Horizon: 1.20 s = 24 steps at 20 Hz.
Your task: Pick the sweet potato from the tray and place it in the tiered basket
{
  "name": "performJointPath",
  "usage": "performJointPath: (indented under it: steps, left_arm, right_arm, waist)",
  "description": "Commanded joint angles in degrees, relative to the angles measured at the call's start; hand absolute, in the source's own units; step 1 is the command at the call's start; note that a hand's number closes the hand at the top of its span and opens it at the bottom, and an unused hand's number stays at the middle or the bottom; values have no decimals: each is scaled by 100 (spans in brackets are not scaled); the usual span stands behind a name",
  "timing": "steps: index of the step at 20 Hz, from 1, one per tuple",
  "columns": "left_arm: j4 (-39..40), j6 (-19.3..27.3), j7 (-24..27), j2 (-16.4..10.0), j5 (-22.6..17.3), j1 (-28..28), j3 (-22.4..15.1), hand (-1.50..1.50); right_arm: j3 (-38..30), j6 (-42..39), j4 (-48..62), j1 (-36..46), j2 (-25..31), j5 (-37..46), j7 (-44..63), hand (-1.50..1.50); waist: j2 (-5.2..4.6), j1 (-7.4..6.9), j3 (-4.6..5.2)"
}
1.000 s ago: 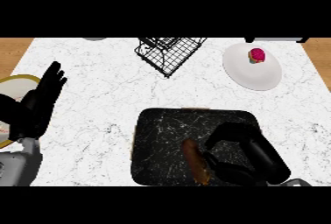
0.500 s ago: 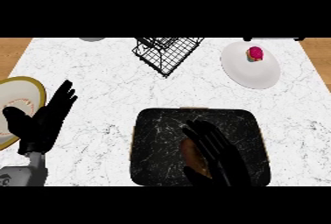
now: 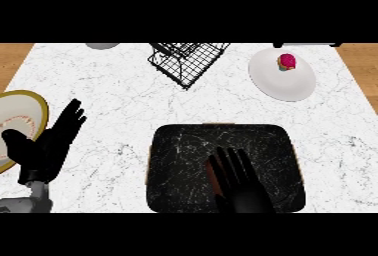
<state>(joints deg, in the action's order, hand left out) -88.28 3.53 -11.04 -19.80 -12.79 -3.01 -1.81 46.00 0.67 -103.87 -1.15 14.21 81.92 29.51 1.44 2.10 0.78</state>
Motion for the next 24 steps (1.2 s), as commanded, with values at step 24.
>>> performJointPath:
  steps: [24]
  left_arm:
    - [-397,-176,-298,152,98,-61,24,0]
  right_arm:
    - [1315,-2350,1550,925,-1415,460,3820,-150]
  waist:
    - [-137,-259,-80]
